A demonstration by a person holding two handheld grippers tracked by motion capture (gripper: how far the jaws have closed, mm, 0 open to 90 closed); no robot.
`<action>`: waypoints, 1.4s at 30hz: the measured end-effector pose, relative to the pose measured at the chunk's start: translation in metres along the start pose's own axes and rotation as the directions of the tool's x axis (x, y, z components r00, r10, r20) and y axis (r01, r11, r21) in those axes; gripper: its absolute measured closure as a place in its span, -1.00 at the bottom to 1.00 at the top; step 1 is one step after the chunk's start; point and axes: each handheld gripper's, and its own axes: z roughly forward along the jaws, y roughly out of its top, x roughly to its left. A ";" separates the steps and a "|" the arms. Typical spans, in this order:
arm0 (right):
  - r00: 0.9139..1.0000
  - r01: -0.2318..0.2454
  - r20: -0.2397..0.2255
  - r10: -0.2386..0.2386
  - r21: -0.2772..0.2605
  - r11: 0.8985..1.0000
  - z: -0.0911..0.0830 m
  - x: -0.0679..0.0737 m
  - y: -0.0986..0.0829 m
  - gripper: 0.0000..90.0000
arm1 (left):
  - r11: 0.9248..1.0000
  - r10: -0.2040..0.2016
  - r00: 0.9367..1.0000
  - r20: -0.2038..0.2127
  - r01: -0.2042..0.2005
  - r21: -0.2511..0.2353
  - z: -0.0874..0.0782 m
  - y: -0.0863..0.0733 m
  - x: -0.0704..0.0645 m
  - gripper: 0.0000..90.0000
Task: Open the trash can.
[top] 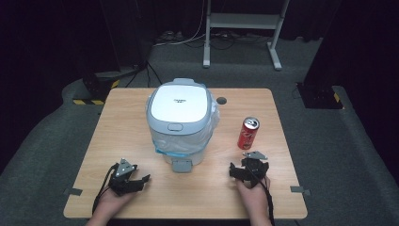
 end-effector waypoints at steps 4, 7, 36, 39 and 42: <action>1.000 -0.003 0.004 0.003 0.001 1.000 0.000 0.001 0.000 -0.88 | 1.000 -0.001 1.000 -0.003 0.001 0.000 0.000 0.000 0.000 -0.35; 1.000 0.001 -0.005 -0.001 0.001 1.000 -0.001 0.000 -0.001 -0.88 | 1.000 -0.001 1.000 -0.003 0.001 0.000 0.000 0.000 0.000 -0.35; 0.997 0.056 -0.052 -0.056 -0.001 0.998 -0.001 -0.001 -0.001 -0.87 | 0.999 0.008 1.000 0.013 -0.007 -0.032 -0.004 -0.001 -0.001 -0.17; 0.997 0.058 -0.054 -0.058 0.000 0.998 0.000 0.000 0.000 -0.88 | 0.999 -0.001 1.000 0.017 0.002 -0.047 -0.007 -0.001 0.001 -0.14; 0.997 0.060 -0.054 -0.060 -0.001 0.998 0.000 0.000 0.000 -0.88 | 0.999 -0.006 1.000 0.029 0.007 -0.054 -0.008 0.000 0.002 -0.10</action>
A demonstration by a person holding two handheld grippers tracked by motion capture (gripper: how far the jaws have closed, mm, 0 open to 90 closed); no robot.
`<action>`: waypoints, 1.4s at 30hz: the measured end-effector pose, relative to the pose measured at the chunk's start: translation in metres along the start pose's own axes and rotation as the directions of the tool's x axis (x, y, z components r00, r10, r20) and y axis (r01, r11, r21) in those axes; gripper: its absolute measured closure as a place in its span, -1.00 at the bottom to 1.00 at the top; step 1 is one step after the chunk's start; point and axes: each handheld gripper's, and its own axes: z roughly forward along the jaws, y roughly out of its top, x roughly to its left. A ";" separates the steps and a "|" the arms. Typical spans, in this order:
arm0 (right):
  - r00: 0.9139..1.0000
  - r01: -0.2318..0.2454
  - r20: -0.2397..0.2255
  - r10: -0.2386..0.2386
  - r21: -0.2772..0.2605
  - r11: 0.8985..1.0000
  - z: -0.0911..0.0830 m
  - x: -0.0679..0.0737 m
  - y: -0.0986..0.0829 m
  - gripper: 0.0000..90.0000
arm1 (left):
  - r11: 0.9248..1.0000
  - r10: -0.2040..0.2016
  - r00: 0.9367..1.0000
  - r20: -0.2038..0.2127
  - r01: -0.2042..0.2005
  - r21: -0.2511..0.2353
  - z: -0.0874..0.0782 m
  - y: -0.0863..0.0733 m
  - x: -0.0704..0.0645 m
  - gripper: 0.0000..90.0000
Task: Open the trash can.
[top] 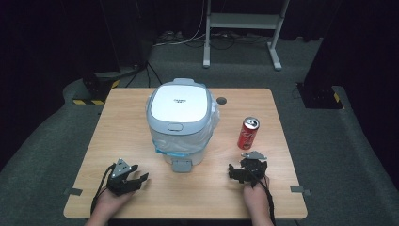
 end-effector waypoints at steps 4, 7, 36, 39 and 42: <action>1.000 -0.001 -0.009 0.001 0.003 1.000 0.000 -0.001 0.000 -0.91 | 1.000 0.011 1.000 0.004 -0.011 -0.024 -0.001 0.004 -0.005 -0.08; 1.000 0.004 -0.011 -0.004 0.005 1.000 0.001 -0.001 0.001 -0.92 | 0.999 0.024 1.000 0.016 -0.024 -0.034 -0.001 0.007 -0.012 -0.06; 1.000 0.006 -0.015 -0.006 0.010 1.000 0.002 -0.001 0.001 -0.95 | 0.987 0.106 0.979 0.172 -0.082 -0.141 0.028 0.046 -0.051 0.22; 1.000 0.006 -0.014 -0.006 0.010 1.000 0.002 -0.001 0.001 -0.95 | 0.984 0.122 0.977 0.176 -0.096 -0.150 0.031 0.049 -0.060 0.25; 1.000 0.006 -0.014 -0.006 0.010 1.000 0.002 0.000 0.001 -0.95 | 0.981 0.132 0.974 0.184 -0.103 -0.163 0.035 0.052 -0.065 0.37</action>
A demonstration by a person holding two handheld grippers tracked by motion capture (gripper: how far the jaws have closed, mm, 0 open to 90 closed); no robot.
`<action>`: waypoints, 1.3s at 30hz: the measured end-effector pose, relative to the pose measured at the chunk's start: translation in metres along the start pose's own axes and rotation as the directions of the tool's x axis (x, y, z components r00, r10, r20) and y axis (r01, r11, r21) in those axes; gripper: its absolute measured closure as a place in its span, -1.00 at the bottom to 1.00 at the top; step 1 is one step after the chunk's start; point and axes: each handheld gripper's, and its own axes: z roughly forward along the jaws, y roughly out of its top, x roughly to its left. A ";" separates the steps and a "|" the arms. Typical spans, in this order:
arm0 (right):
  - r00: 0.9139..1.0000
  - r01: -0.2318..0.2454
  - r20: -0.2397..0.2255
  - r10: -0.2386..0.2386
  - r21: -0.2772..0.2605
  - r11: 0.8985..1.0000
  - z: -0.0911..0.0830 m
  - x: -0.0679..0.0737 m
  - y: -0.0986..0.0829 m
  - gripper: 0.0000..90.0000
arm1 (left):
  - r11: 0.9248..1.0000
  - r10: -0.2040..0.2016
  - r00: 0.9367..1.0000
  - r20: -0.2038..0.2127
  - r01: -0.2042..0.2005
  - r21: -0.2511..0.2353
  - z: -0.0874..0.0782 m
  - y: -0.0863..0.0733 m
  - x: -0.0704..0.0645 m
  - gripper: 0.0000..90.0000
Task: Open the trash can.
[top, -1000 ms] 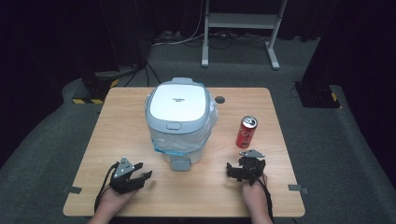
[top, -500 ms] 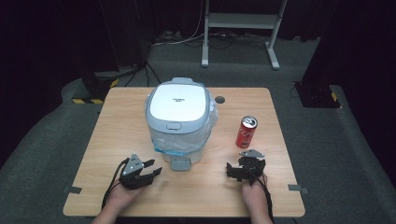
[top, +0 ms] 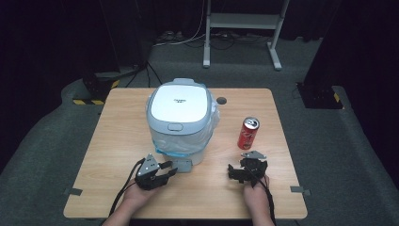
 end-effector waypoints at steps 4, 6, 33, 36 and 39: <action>1.000 0.001 -0.001 -0.001 0.000 1.000 0.000 0.000 0.000 -0.95 | 1.000 0.014 1.000 -0.008 -0.014 -0.002 0.008 0.002 -0.002 0.48; 1.000 0.002 -0.001 -0.002 0.000 1.000 0.000 0.000 0.000 -0.95 | 1.000 0.009 1.000 0.000 -0.009 0.002 0.012 0.001 -0.004 0.54; 1.000 0.019 -0.011 -0.019 -0.001 1.000 -0.002 0.002 -0.002 -0.94 | 1.000 -0.017 0.999 -0.044 0.016 -0.010 0.027 -0.006 -0.006 0.31; 1.000 0.016 -0.013 -0.016 -0.001 1.000 -0.002 0.002 -0.003 -0.94 | 1.000 -0.020 0.999 -0.044 0.020 0.000 0.027 -0.005 -0.005 0.31; 1.000 0.016 -0.013 -0.016 -0.001 1.000 -0.002 0.002 -0.003 -0.94 | 1.000 -0.015 0.999 -0.048 0.016 0.004 0.027 -0.005 -0.005 0.31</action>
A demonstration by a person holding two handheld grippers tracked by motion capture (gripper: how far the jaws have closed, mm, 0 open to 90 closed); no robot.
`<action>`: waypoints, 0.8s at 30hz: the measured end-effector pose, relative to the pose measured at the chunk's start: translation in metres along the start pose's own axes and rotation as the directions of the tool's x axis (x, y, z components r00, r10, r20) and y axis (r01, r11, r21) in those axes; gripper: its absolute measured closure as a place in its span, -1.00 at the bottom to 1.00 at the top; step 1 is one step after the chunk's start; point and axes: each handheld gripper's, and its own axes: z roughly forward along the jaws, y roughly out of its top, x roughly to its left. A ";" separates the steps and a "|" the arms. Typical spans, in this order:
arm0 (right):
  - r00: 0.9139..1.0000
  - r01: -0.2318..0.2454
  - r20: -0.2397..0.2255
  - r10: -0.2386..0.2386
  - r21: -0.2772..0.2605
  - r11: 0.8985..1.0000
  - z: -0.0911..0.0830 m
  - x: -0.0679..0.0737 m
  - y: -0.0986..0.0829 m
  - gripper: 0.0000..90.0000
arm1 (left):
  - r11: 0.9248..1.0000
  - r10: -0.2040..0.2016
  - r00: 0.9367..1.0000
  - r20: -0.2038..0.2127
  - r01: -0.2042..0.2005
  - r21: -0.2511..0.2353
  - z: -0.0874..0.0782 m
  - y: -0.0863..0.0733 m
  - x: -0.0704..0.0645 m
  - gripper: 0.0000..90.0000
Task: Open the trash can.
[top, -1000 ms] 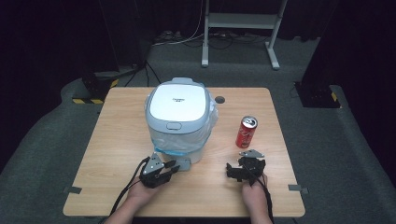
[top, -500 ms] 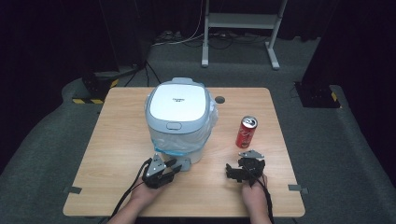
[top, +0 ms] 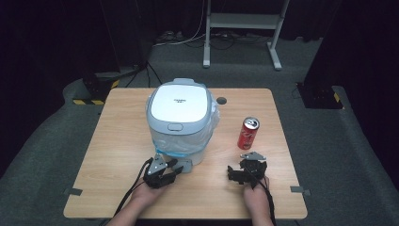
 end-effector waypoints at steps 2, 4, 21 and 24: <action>1.000 -0.001 0.000 0.001 0.000 1.000 0.000 0.000 0.000 -0.94 | 1.000 -0.002 1.000 0.002 0.002 0.002 0.000 0.000 0.000 0.31; 1.000 0.000 -0.001 0.000 0.000 1.000 0.000 0.000 0.000 -0.94 | 1.000 -0.001 1.000 0.001 0.001 0.001 0.000 0.000 -0.001 0.31; 1.000 0.009 -0.007 -0.009 0.002 1.000 0.001 0.000 0.001 -0.96 | 0.999 0.016 1.000 -0.018 -0.016 0.030 0.001 0.001 -0.002 0.37; 1.000 0.009 -0.008 -0.009 0.002 1.000 0.001 0.001 0.001 -0.96 | 0.999 0.025 0.999 -0.027 -0.024 0.044 0.002 0.001 -0.003 0.37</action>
